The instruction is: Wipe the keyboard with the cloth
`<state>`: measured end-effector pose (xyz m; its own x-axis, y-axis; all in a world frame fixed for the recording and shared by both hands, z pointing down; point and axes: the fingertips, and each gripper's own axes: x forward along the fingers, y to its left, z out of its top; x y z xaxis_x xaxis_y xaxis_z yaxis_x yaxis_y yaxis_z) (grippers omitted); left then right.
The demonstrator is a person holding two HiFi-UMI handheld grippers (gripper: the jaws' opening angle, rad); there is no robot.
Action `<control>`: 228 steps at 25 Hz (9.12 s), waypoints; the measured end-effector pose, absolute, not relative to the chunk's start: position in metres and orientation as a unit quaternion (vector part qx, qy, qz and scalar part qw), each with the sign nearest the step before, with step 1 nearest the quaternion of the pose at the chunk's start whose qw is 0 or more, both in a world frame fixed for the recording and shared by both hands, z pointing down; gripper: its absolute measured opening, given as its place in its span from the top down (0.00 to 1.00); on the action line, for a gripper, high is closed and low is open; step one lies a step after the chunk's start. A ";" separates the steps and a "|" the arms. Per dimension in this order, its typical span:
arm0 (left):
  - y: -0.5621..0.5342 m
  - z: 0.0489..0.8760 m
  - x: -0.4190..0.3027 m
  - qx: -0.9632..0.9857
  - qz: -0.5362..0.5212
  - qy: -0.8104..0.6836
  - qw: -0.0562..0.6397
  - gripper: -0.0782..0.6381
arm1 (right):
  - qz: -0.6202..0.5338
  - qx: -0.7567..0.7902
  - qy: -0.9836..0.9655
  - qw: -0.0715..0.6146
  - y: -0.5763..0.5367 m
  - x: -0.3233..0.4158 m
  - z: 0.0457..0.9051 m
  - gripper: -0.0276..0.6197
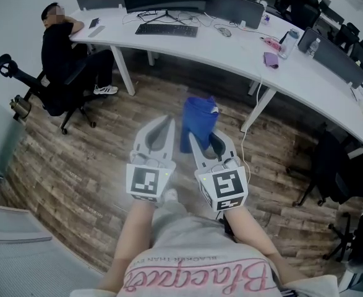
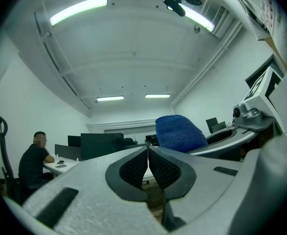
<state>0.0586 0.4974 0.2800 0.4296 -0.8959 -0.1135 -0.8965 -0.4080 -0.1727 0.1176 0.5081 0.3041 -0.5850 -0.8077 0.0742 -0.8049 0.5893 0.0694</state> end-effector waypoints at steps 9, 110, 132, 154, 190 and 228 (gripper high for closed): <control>0.425 0.287 0.022 -0.853 0.001 0.513 0.092 0.88 | -0.010 0.470 -0.881 0.059 0.436 0.076 0.309 0.81; -0.177 0.328 -0.060 -0.848 -0.035 0.523 0.075 0.88 | 0.046 0.454 -0.887 0.071 -0.163 -0.007 0.362 0.81; -0.344 0.343 -0.200 -0.859 -0.035 0.507 0.055 0.88 | 0.051 0.469 -0.877 0.094 -0.321 -0.142 0.373 0.81; -0.443 0.422 -0.357 -0.827 -0.077 0.556 -0.035 0.88 | 0.104 0.402 -0.898 0.147 -0.434 -0.298 0.431 0.81; -0.489 0.505 -0.418 -0.793 -0.139 0.580 -0.124 0.88 | 0.389 0.348 -0.817 0.243 -0.490 -0.356 0.563 0.82; -0.485 0.522 -0.310 -0.803 -0.178 0.551 -0.141 0.88 | 0.332 0.383 -0.806 0.305 -0.480 -0.243 0.561 0.82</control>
<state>-0.3100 -0.4850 0.5223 0.3287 -0.8348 0.4416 -0.9354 -0.3522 0.0303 -0.2430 -0.4800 0.5610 -0.5205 -0.4157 0.7459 -0.8203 0.4858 -0.3018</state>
